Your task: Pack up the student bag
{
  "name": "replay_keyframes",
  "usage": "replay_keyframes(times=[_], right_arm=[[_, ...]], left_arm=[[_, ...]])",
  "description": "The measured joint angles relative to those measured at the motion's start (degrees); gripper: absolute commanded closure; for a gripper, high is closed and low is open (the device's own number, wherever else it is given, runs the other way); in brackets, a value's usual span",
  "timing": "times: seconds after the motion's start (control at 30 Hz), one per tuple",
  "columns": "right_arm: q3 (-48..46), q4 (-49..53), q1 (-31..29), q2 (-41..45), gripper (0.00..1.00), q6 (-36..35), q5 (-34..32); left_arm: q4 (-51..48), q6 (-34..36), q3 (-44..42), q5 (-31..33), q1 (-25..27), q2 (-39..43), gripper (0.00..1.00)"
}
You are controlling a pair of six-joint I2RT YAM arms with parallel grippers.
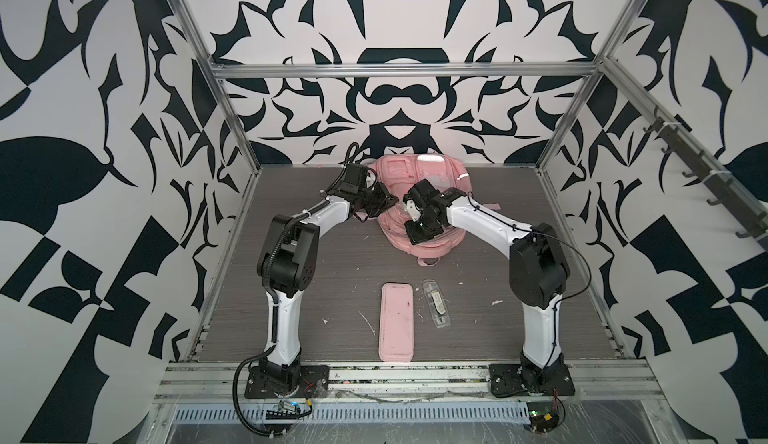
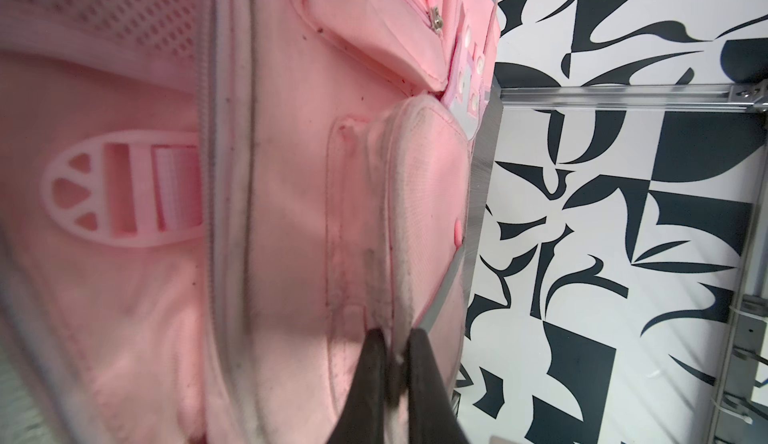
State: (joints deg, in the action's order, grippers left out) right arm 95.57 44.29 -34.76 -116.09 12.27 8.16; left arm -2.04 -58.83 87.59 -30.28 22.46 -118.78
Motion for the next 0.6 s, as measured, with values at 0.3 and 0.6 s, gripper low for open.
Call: replay_keyframes(times=[0.3, 0.6], right_arm=[[5.3, -0.3, -0.2, -4.6, 1.00, 2.2, 4.5], [12.5, 1.7, -1.9, -9.7, 1.00, 2.7, 9.5]], left_arm=[[4.1, -1.0, -4.3, 0.5, -1.1, 2.5, 1.00], [11.6, -3.3, -22.5, 6.3, -5.9, 14.8, 1.00]])
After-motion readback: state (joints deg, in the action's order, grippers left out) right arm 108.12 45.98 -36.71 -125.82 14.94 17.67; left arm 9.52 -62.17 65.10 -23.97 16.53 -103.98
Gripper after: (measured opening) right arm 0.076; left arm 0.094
